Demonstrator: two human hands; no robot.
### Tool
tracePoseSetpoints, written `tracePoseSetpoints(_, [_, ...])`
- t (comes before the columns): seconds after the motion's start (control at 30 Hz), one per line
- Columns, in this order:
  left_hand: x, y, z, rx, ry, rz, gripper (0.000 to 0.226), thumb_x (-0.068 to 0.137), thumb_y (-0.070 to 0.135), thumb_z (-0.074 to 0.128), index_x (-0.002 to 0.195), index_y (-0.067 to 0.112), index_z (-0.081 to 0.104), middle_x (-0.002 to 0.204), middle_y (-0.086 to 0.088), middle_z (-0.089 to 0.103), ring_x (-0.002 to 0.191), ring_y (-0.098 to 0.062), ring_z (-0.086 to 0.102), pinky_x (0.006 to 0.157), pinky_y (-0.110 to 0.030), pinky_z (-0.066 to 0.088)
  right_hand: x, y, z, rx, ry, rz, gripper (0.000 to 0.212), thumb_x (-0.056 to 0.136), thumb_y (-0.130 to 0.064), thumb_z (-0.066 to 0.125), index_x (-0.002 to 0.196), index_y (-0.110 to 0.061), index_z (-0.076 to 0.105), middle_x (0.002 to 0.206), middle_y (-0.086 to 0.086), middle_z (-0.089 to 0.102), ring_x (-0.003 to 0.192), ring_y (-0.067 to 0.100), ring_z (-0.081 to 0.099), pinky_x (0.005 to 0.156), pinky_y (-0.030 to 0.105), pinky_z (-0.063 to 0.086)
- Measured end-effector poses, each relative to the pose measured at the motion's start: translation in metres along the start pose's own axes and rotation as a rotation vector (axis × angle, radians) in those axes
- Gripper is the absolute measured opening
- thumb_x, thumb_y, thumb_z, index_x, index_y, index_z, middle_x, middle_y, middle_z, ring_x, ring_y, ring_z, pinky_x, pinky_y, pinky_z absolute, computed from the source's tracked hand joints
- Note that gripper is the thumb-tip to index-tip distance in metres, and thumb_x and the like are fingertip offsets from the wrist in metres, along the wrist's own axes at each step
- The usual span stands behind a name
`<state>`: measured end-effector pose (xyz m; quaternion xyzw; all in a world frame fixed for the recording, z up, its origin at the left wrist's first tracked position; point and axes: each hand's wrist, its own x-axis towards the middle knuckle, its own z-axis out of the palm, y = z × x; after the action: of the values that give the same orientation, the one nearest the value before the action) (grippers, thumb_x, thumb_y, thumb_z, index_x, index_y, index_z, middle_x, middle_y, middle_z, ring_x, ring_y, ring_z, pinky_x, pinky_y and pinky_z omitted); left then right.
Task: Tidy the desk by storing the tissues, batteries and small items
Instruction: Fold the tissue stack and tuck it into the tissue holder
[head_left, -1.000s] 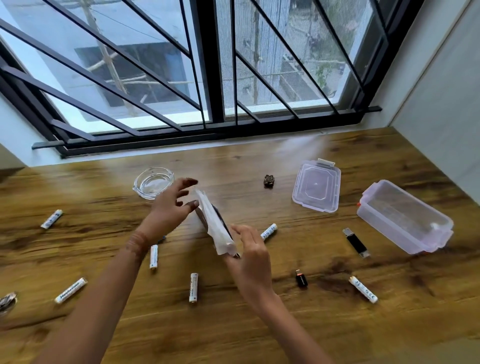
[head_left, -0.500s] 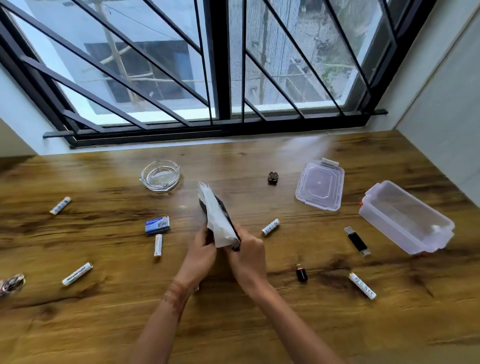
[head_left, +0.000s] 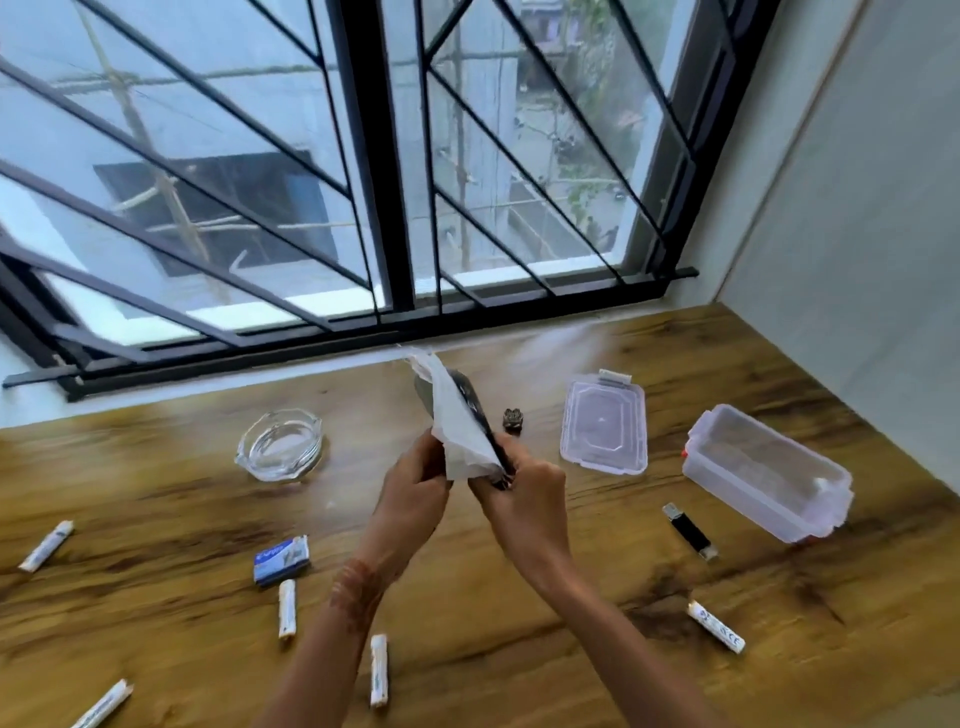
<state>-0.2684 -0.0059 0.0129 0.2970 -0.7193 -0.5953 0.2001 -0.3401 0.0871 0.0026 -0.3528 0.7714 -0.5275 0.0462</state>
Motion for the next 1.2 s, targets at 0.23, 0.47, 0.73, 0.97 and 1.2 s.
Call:
tracePoseSetpoints(0.23, [0.048,0.045,0.059,0.015,-0.173,0.139,0.043,0.082,-0.015,0.040,0.088,0.025,0.055,0.079,0.014,0.060,0.065,0.010,0.056,0.059,-0.005,0.042,0.045,0.021,-0.062,-0.011,0.165,0.042,0.033,0.080,-0.011,0.069,0.112,-0.015,0.064,0.079,-0.007,0.068,0.069,0.002,0.062,0.056,0.014,0.047])
tracePoseSetpoints(0.47, [0.115,0.074,0.173,0.023,-0.328,0.187,0.048,0.078,-0.015,0.044,0.094,0.029,0.056,0.092,0.007,0.064,0.088,-0.009,0.060,0.080,-0.021,0.048,0.098,0.083,-0.158,-0.086,0.263,0.099,0.043,0.080,-0.015,0.070,0.122,-0.016,0.061,0.100,-0.002,0.072,0.087,0.007,0.067,0.075,0.027,0.056])
tracePoseSetpoints(0.73, [0.186,0.086,0.320,0.007,-0.404,0.106,0.047,0.081,-0.014,0.043,0.122,0.007,0.054,0.104,0.001,0.065,0.094,-0.004,0.060,0.074,-0.009,0.047,0.158,0.179,-0.261,-0.088,0.264,0.217,0.036,0.082,-0.025,0.069,0.116,-0.016,0.062,0.100,-0.004,0.068,0.089,0.011,0.065,0.076,0.029,0.057])
tracePoseSetpoints(0.97, [0.226,0.098,0.405,0.001,-0.394,-0.031,0.061,0.066,0.021,0.059,0.127,0.017,0.053,0.120,-0.003,0.060,0.107,-0.014,0.056,0.093,-0.028,0.047,0.206,0.258,-0.300,-0.095,0.259,0.295,0.042,0.081,-0.025,0.070,0.119,-0.012,0.060,0.108,0.005,0.068,0.095,0.016,0.064,0.085,0.025,0.052])
tracePoseSetpoints(1.2, [0.261,0.079,0.443,0.035,-0.365,-0.103,0.049,0.070,0.018,0.057,0.120,0.019,0.057,0.109,-0.004,0.064,0.092,-0.019,0.064,0.075,-0.026,0.056,0.230,0.301,-0.311,-0.144,0.226,0.300,0.040,0.084,-0.020,0.065,0.121,-0.009,0.059,0.110,0.008,0.068,0.097,0.019,0.064,0.075,0.013,0.043])
